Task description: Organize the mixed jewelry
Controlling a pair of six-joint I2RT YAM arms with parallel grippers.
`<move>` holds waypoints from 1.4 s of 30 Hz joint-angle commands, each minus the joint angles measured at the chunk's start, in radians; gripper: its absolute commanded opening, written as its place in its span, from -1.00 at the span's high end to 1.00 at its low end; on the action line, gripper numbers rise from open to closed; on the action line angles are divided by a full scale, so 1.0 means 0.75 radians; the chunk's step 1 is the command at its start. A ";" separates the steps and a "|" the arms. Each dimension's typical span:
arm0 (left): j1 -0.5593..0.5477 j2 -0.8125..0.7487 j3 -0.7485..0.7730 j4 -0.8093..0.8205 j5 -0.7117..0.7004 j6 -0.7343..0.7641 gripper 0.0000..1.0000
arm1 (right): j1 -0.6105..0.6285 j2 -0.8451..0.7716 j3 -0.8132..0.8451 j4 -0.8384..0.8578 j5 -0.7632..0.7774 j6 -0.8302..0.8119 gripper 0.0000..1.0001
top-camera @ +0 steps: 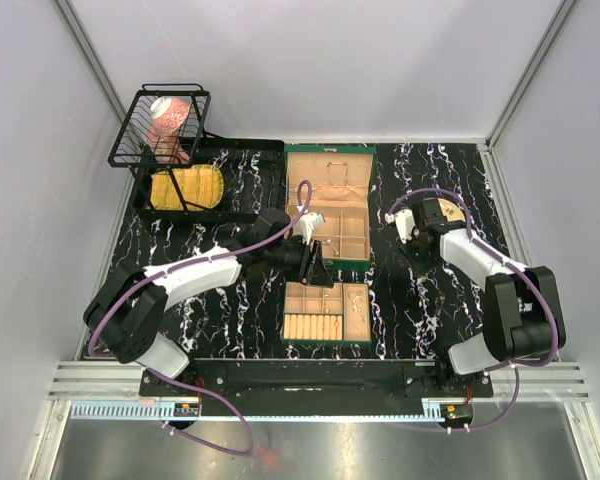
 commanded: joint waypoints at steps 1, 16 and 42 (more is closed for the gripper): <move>0.024 -0.033 0.032 0.024 -0.014 0.028 0.14 | -0.009 0.018 0.052 0.049 0.032 0.006 0.37; 0.054 -0.023 0.024 0.039 0.014 0.012 0.14 | -0.054 0.106 0.085 0.059 0.010 0.006 0.44; 0.083 -0.004 0.020 0.051 0.033 -0.007 0.14 | -0.116 0.159 0.095 0.043 -0.107 0.002 0.50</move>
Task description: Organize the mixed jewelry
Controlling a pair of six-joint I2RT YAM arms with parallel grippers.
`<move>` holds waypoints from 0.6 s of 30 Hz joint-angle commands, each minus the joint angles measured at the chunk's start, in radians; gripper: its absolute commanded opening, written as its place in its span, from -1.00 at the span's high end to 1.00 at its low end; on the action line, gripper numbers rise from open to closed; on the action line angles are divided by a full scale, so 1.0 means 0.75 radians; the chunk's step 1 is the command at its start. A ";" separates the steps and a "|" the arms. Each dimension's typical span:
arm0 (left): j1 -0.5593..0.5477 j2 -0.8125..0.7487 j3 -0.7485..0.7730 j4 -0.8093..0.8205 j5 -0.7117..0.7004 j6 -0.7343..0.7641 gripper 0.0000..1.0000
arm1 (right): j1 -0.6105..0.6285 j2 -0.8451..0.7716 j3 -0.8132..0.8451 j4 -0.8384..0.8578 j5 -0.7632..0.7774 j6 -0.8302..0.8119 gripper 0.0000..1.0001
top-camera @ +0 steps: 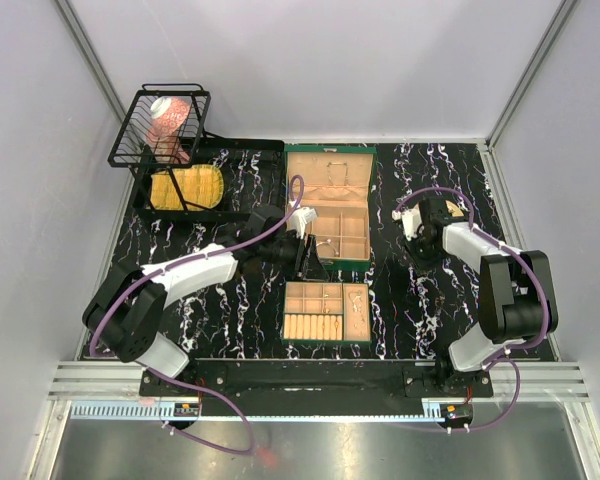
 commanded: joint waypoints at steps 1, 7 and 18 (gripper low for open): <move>0.013 -0.007 0.020 0.054 0.029 -0.008 0.14 | -0.009 0.015 0.049 0.013 -0.023 -0.003 0.50; 0.021 -0.005 0.018 0.061 0.037 -0.014 0.14 | -0.015 0.031 0.058 0.015 -0.021 -0.013 0.50; 0.040 0.009 0.012 0.067 0.053 -0.031 0.14 | -0.021 0.062 0.056 0.021 -0.021 -0.027 0.56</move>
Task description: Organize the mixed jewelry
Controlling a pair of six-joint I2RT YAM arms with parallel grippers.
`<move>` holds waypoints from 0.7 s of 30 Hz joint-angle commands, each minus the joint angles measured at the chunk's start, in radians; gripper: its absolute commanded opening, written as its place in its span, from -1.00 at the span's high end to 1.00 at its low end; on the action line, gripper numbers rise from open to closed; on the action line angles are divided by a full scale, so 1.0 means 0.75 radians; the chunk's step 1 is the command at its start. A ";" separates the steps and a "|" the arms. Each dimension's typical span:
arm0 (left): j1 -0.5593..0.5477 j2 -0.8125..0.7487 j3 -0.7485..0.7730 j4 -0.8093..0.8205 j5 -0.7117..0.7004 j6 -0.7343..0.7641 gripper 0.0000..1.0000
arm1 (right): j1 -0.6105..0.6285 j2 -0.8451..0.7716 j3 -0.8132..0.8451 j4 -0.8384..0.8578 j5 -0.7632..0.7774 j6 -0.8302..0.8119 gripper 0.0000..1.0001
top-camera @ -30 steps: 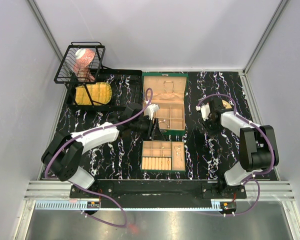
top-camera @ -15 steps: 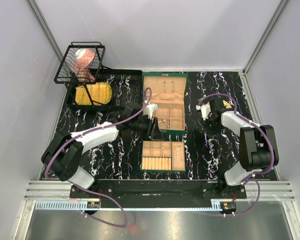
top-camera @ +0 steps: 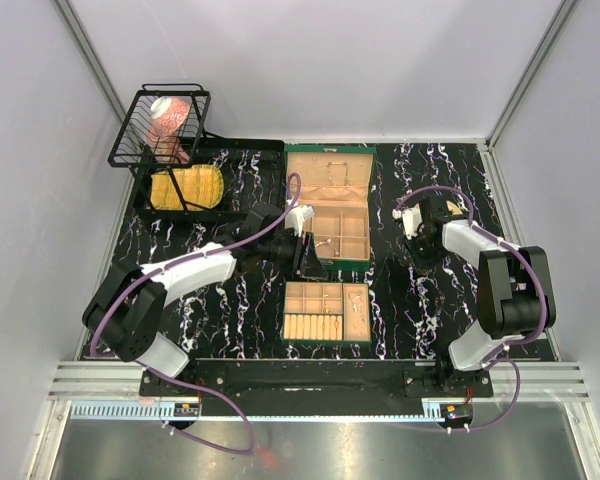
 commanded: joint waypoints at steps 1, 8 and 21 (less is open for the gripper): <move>0.019 0.011 0.012 0.063 0.036 -0.019 0.14 | -0.011 0.022 0.022 0.020 -0.019 -0.025 0.57; 0.031 0.018 0.010 0.069 0.046 -0.033 0.14 | -0.009 0.024 0.002 0.012 -0.025 -0.031 0.63; 0.050 0.014 0.006 0.071 0.052 -0.039 0.14 | -0.009 0.051 -0.029 -0.004 -0.050 -0.047 0.79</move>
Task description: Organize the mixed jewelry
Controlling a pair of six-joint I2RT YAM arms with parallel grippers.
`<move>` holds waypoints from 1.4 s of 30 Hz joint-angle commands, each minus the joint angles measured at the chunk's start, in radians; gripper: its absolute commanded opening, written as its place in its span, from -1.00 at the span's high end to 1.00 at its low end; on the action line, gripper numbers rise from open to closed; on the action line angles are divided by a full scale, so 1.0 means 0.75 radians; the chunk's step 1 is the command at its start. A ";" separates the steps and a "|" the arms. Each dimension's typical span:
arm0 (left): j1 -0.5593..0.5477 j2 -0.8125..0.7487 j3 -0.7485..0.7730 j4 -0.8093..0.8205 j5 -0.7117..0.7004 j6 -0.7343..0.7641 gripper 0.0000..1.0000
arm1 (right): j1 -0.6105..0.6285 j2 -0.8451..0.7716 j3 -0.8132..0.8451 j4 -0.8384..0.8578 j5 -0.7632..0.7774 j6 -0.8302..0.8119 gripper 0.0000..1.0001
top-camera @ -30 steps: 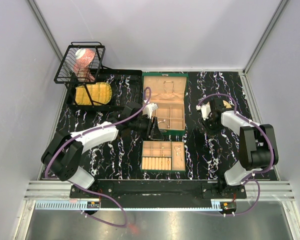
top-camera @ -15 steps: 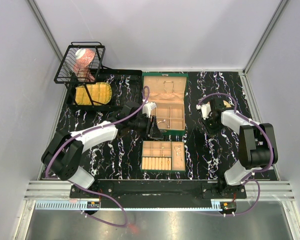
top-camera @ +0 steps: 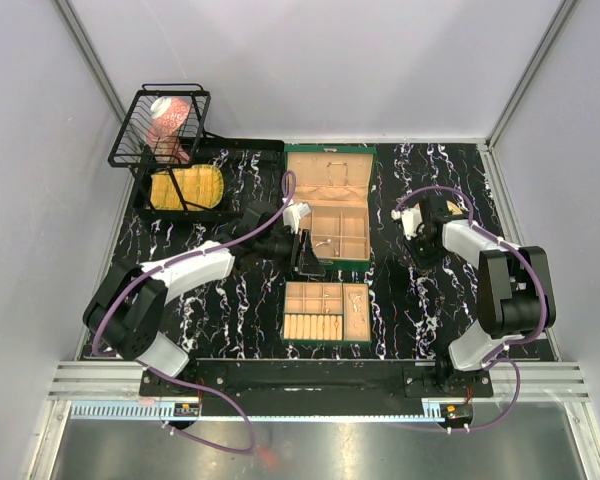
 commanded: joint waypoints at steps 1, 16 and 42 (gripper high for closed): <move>0.010 0.000 0.006 0.064 0.036 -0.009 0.14 | -0.009 0.044 -0.024 -0.008 -0.029 -0.022 0.81; 0.032 -0.004 0.012 0.064 0.030 0.005 0.14 | -0.009 -0.084 0.123 -0.192 -0.170 -0.010 1.00; -0.048 -0.317 0.257 -0.167 0.226 0.821 0.13 | 0.162 -0.158 0.870 -0.936 -1.424 -0.146 1.00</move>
